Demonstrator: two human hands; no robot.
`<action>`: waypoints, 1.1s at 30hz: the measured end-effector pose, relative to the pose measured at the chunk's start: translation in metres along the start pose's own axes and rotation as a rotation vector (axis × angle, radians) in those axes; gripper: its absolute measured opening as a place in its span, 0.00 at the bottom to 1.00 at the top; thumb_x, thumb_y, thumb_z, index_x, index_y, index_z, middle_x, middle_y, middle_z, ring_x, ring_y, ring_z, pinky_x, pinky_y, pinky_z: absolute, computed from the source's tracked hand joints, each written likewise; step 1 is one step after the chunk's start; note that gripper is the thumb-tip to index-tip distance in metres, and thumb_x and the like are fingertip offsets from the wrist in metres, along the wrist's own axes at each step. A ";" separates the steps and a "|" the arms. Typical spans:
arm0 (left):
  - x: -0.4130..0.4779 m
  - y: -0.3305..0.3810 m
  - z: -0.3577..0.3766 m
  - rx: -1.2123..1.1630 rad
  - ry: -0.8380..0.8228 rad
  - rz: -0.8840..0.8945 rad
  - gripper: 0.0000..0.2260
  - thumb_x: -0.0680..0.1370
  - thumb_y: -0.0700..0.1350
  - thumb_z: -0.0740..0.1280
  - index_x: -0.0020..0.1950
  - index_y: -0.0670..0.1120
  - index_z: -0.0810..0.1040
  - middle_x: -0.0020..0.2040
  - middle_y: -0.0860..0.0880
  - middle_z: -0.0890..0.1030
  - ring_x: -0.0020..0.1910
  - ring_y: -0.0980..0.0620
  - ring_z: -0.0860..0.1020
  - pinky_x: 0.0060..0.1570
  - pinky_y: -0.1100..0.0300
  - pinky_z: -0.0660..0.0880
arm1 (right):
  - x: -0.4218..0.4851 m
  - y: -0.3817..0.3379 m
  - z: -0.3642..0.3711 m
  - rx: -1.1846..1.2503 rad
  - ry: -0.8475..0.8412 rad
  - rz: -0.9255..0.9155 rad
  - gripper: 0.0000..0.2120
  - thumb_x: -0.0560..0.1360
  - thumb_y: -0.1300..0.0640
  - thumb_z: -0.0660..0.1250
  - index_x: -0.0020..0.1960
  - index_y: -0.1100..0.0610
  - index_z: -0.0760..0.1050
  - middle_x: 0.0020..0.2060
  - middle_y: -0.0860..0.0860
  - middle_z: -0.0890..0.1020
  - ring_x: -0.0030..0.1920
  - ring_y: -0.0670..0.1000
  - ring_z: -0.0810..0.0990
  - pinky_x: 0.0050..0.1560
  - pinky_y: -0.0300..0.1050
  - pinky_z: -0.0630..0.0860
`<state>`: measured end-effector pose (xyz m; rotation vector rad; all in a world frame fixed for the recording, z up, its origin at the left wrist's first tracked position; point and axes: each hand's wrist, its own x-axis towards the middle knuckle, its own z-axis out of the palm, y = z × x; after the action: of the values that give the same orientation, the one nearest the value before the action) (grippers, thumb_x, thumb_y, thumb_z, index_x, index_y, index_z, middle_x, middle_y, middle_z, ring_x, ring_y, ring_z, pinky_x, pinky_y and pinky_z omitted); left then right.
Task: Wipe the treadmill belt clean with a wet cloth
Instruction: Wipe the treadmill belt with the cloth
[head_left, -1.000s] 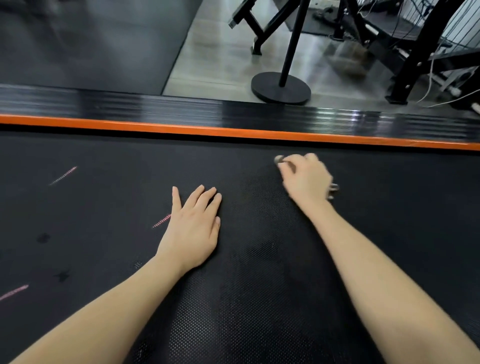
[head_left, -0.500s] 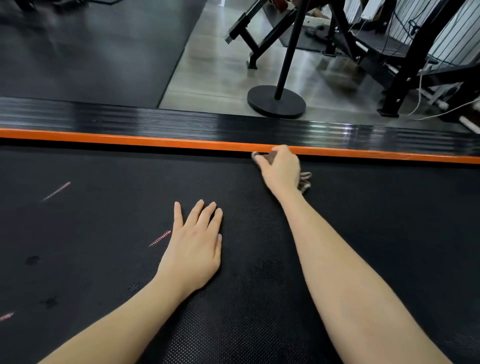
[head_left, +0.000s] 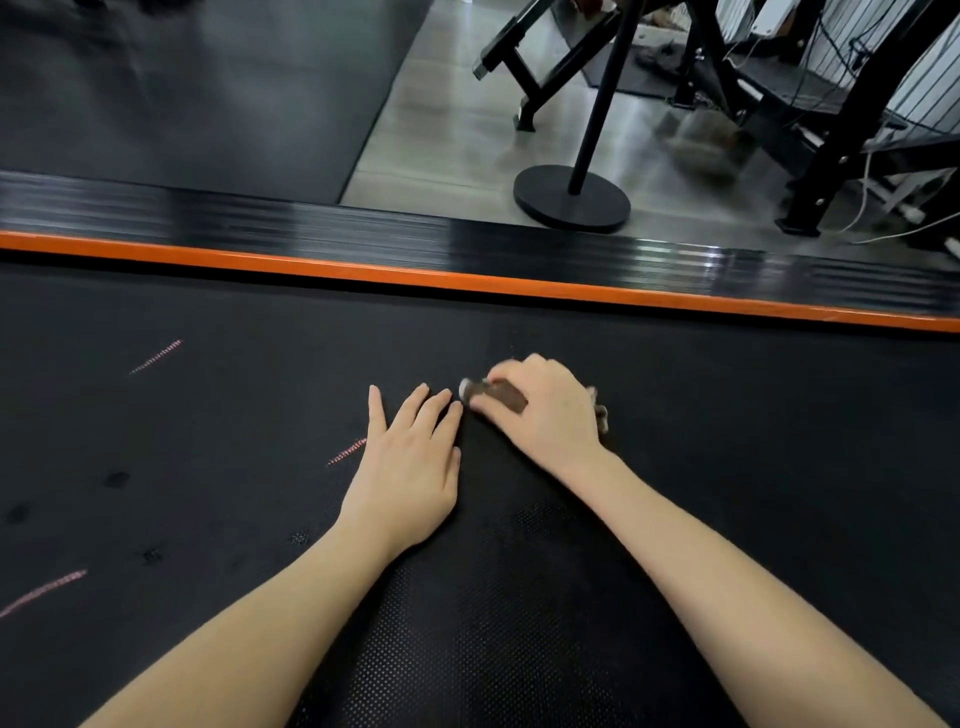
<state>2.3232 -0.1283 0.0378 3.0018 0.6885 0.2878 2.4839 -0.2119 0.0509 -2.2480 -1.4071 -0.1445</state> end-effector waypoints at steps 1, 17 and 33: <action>0.000 0.000 0.001 -0.002 0.000 -0.002 0.24 0.76 0.50 0.51 0.64 0.42 0.76 0.63 0.44 0.77 0.65 0.42 0.73 0.64 0.32 0.61 | -0.020 -0.002 -0.004 0.004 -0.003 -0.041 0.18 0.73 0.37 0.63 0.51 0.49 0.79 0.41 0.48 0.76 0.43 0.49 0.74 0.40 0.42 0.67; 0.002 0.001 -0.005 -0.011 -0.059 0.012 0.22 0.81 0.46 0.54 0.74 0.41 0.61 0.74 0.44 0.63 0.75 0.44 0.56 0.71 0.36 0.45 | -0.139 -0.054 -0.034 -0.056 0.050 0.121 0.14 0.73 0.41 0.62 0.47 0.48 0.80 0.37 0.49 0.73 0.37 0.52 0.75 0.33 0.43 0.69; -0.076 -0.008 -0.048 -0.247 0.206 -0.127 0.15 0.78 0.44 0.61 0.62 0.41 0.77 0.61 0.42 0.78 0.63 0.40 0.72 0.71 0.38 0.53 | -0.190 -0.044 -0.060 -0.147 0.044 0.390 0.14 0.77 0.42 0.61 0.53 0.49 0.78 0.43 0.52 0.76 0.46 0.55 0.76 0.41 0.47 0.71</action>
<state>2.2436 -0.1537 0.0711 2.7059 0.7902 0.6314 2.3670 -0.3793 0.0552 -2.5746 -0.9377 -0.1695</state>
